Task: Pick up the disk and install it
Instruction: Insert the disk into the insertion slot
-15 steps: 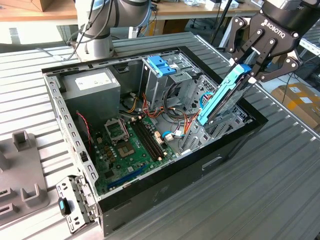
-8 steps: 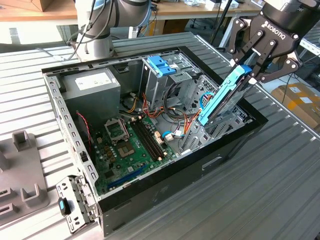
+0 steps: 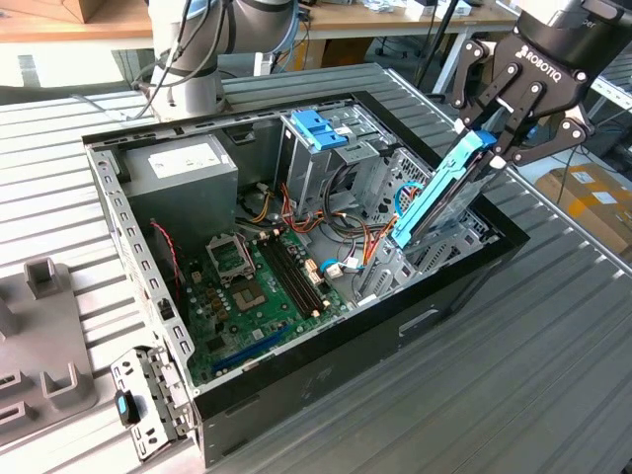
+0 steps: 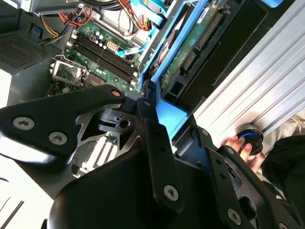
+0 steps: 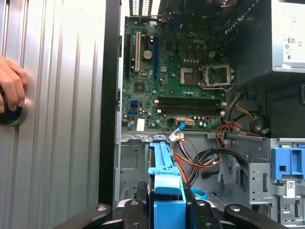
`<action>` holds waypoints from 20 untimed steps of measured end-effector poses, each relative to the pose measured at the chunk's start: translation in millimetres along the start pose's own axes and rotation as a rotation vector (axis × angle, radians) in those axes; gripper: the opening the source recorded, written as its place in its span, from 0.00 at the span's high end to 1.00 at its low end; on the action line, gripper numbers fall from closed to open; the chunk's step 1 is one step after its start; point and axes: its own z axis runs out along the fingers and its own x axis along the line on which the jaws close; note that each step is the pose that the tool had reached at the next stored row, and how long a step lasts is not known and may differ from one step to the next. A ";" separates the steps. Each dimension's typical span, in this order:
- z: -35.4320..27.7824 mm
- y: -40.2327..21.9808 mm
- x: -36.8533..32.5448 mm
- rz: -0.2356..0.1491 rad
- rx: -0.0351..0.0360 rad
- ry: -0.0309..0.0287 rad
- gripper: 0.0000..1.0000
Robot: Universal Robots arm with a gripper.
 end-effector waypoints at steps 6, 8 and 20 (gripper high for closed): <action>5.2 -0.4 0.1 0.001 -0.0003 0.0001 0.63; 6.7 -0.6 0.2 0.001 -0.0003 0.0000 0.63; 14.7 -1.1 0.7 0.002 -0.0005 0.0000 0.63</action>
